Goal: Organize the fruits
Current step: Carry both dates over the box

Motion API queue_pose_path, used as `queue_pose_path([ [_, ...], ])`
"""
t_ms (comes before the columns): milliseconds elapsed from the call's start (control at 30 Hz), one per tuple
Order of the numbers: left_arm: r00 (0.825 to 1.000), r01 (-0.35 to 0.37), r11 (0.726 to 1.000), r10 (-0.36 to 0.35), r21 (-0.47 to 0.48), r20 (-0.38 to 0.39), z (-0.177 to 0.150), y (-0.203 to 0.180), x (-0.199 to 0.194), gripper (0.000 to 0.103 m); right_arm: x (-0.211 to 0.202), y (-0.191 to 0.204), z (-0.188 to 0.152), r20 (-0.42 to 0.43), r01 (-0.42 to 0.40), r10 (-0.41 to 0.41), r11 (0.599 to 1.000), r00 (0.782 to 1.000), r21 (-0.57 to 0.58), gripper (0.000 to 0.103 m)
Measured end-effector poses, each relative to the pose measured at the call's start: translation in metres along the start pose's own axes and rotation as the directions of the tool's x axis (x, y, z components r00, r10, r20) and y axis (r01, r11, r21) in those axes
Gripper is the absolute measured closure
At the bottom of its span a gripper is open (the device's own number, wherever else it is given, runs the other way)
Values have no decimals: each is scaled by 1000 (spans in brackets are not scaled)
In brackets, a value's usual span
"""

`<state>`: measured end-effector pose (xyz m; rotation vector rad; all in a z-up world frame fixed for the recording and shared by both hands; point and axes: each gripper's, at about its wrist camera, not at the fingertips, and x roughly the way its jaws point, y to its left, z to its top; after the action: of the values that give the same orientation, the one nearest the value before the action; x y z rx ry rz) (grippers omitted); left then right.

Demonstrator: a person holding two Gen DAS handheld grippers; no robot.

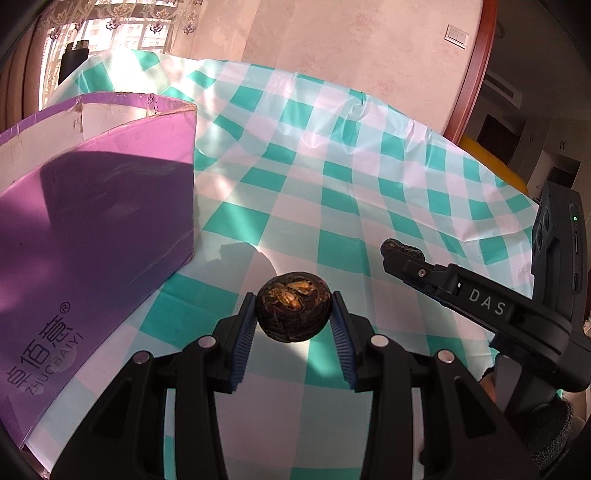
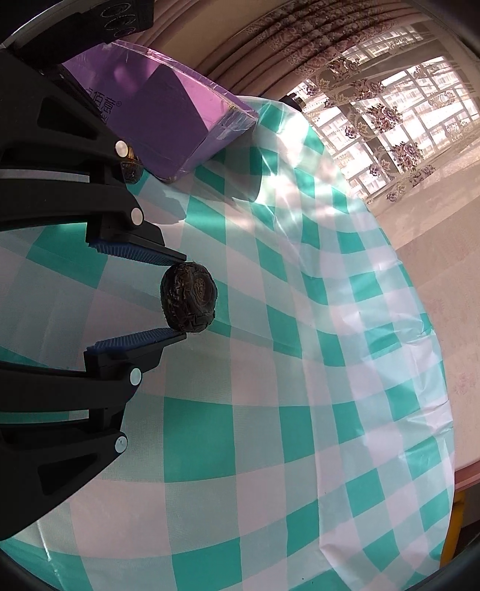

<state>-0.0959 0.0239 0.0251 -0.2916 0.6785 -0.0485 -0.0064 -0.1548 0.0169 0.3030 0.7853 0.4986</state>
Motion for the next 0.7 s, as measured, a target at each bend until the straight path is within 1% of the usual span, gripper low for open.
queue_pose_path([
  [133,1000,13,1000,-13,-23,14,-1,6,-5,63,0,9,-4,1,1,-1,1000,1000,-16,68],
  [233,999,8,999,-7,-31,35,-2,9,-10,63,0,17,-7,14,-12,13,1000,1000,-22,68],
  [400,993,-12,1000,14,-21,121,-3,8,-26,63,-2,31,-10,46,-33,35,998,998,-48,68],
  [533,978,-31,998,41,-51,206,1,12,-46,63,-1,34,-10,53,-62,63,998,997,-21,68],
  [600,966,-50,997,64,-63,251,5,16,-60,63,-2,35,-11,51,-89,89,996,995,2,68],
  [700,943,-87,993,109,-82,315,11,22,-82,63,-3,42,-11,52,-122,121,992,991,16,68],
])
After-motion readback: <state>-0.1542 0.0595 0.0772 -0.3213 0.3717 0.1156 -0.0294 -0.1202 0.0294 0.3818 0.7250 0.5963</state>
